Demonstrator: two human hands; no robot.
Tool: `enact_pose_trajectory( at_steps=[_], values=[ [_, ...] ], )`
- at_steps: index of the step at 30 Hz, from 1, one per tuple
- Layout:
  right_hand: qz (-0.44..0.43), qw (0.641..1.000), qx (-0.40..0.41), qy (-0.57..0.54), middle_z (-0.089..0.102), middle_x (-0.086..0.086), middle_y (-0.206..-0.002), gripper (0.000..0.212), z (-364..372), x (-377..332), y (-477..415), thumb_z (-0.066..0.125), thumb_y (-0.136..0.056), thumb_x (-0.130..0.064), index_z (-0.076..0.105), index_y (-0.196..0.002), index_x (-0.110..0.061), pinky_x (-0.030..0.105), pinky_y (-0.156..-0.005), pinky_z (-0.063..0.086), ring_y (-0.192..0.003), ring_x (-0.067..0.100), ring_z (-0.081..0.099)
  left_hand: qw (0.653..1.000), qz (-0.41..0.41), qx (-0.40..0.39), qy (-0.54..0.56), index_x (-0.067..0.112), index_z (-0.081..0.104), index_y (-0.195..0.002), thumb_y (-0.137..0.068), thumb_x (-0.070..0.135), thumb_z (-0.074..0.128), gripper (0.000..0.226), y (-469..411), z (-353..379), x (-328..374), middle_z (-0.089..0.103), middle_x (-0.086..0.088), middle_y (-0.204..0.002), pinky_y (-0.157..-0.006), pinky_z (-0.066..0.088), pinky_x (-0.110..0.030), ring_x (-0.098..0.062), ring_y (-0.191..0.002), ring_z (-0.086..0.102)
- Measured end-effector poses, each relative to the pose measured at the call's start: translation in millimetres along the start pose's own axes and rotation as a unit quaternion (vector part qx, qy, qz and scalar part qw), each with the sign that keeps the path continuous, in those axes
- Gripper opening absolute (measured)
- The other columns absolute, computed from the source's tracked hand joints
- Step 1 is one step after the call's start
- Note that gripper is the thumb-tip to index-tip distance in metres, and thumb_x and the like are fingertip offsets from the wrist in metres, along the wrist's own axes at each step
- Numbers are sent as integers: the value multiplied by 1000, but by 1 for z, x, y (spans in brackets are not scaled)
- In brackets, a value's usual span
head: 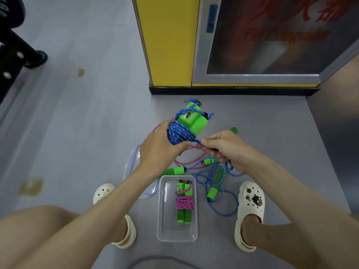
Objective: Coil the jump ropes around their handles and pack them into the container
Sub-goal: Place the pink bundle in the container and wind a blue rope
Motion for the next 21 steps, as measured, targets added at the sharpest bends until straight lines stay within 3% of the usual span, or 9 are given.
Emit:
enact_pose_trajectory(
  at_steps=[4, 9, 15, 21],
  values=[
    [30, 999, 5, -21, 43, -3, -51, 60, 11, -1, 0, 56, -85, -58, 66, -95, 1, 17, -38, 21, -39, 7, 24, 971, 100, 90, -198, 26, 48, -124, -79, 48, 70, 54, 12, 7, 9, 65, 9, -96, -56, 34, -27, -19, -80, 64],
    [33, 997, 22, -73, 45, 1, -52, 64, 16, -3, -1, 54, -78, -68, 62, -89, -6, 18, -37, 19, -36, 7, 24, 918, 224, 148, -290, 10, 59, -122, -68, 34, 84, 64, 15, 22, 5, 66, -3, -80, -42, 32, -24, -21, -55, 63],
    [39, 993, 65, -87, 48, 7, -64, 54, 14, 0, -2, 65, -75, -62, 63, -80, -9, 18, -37, 23, -43, 9, 29, 920, 264, 143, -252, 7, 55, -131, -66, 37, 84, 77, 14, 26, 2, 65, -6, -89, -50, 45, -28, -23, -59, 62],
    [21, 992, 95, -82, 39, 1, -54, 45, 10, -5, -2, 66, -77, -57, 59, -64, -14, 19, -38, 22, -38, 7, 25, 975, 185, -1, -120, 32, 21, -150, -84, 50, 63, 81, 13, 18, 7, 48, 2, -120, -69, 45, -23, -12, -100, 52]
  ],
)
Point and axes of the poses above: each hand's wrist, its own y-axis away from the middle knuckle, its own z-axis out of the palm, x = y × z, the point moved 2 cm from there along -y, towards the middle knuckle
